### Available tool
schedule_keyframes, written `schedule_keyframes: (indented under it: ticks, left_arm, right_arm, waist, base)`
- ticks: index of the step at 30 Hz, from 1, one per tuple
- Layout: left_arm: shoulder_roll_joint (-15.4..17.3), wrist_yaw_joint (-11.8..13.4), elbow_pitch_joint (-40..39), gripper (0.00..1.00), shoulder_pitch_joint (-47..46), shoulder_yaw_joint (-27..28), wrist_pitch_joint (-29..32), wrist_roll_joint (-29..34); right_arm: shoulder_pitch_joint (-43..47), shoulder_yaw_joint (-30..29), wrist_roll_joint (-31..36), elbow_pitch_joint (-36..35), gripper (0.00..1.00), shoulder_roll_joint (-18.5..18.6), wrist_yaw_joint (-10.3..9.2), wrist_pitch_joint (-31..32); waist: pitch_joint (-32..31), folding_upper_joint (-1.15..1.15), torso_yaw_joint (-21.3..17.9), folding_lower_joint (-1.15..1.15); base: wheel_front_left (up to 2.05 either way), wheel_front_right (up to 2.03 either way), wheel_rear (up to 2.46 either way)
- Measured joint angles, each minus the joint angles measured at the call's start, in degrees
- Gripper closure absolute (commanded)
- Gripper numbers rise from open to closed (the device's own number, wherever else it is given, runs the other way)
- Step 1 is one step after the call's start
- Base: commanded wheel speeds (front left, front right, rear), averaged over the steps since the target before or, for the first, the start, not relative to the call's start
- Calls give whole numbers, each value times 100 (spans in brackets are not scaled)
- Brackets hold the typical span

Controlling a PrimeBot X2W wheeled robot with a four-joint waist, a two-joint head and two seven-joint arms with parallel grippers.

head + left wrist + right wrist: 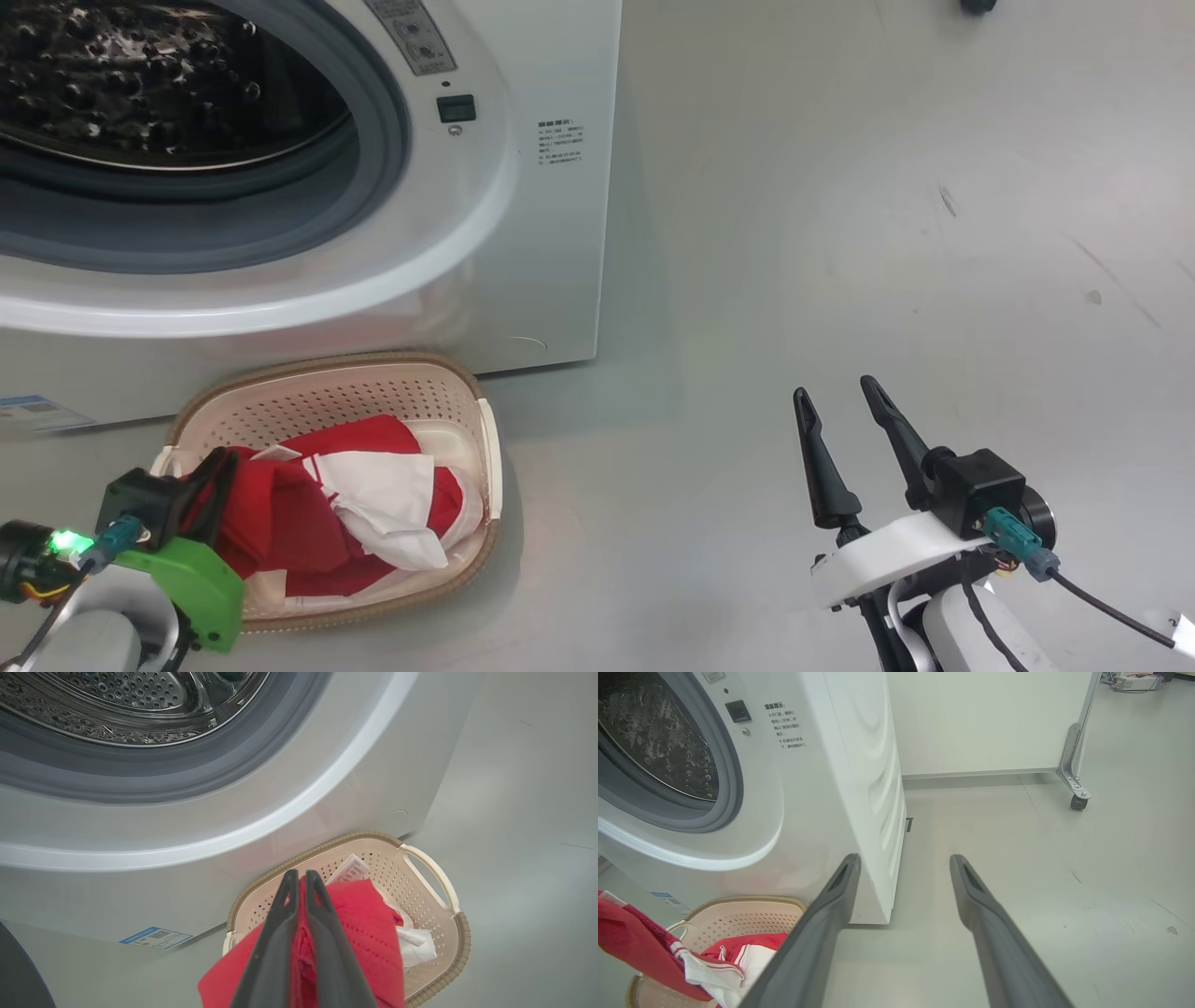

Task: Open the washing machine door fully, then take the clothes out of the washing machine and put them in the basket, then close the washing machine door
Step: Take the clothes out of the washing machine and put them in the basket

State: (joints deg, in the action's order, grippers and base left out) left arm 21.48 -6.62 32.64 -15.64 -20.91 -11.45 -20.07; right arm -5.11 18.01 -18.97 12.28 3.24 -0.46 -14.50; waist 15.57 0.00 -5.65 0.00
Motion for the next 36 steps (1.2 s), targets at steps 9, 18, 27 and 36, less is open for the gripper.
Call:
schedule_keyframes:
  ticks: [9,18,27,36]
  left_arm:
    - [130,-25,334,100,-582,4,89,8]
    - [271,-32,773,100,-1212,36,279,-11]
    - [349,-56,1068,100,-1722,-11,380,-55]
    - [357,-57,1463,100,-2099,-145,390,-56]
  right_arm:
    - [-175,65,46,-155,0,-19,-122,0]
    - [-333,105,113,-385,0,-44,-233,0]
    - [-512,175,122,-659,0,-48,-376,-1]
    - [-611,201,138,-859,0,-54,-477,-1]
  waist:
    - [618,0,-376,0]
    - [1350,0,-687,0]
    - [1975,0,-847,0]
    - [2489,0,-932,0]
  base:
    - [0,0,0]
    - [0,0,0]
    - [0,0,0]
    - [0,0,0]
